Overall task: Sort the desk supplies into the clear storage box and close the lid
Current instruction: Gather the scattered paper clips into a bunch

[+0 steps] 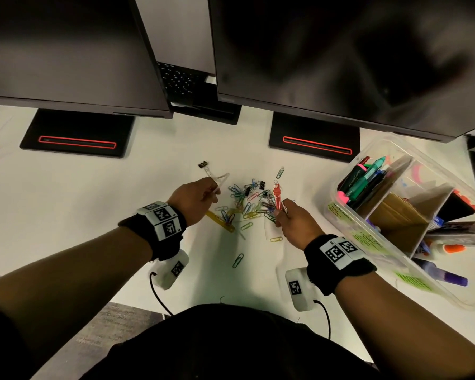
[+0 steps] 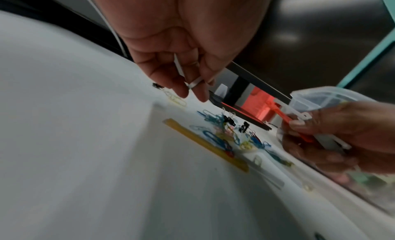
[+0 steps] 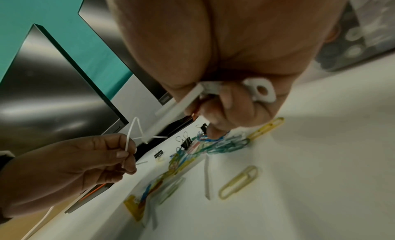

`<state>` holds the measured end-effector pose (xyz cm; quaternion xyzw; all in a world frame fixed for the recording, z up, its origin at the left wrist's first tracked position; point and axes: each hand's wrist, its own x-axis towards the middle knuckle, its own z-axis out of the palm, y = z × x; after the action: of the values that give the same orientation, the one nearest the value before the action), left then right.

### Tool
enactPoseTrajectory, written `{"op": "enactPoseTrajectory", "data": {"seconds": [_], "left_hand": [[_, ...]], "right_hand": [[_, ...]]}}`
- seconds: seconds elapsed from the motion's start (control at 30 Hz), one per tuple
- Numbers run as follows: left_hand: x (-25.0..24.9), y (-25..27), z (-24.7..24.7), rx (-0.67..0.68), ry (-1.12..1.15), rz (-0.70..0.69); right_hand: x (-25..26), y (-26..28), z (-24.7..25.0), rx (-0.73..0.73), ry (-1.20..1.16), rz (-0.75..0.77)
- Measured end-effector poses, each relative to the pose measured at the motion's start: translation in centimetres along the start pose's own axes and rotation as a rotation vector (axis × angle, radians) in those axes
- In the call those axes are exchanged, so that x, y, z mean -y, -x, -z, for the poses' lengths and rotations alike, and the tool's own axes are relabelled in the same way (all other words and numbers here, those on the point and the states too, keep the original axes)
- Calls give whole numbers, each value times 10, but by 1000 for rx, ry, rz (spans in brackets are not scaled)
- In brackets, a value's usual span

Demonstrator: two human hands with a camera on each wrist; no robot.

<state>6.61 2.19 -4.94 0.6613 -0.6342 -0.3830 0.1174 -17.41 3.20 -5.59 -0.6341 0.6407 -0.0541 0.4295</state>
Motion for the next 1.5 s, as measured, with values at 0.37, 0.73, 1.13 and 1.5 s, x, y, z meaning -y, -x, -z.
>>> {"op": "enactPoseTrajectory", "data": {"seconds": [0.37,0.73,1.13,1.5], "left_hand": [[22,5,12,-16,24,120],[36,18,10,26,-201,-35],[39,3,-16,83,-548,-337],[31,5,-19,120,-848,-453]], "right_hand": [[25,-11,-18,100,244,156],[40,-21,-36,115,529,249],[54,-5,0,-24,313,158],[58,23,81,-146,5,-29]]}}
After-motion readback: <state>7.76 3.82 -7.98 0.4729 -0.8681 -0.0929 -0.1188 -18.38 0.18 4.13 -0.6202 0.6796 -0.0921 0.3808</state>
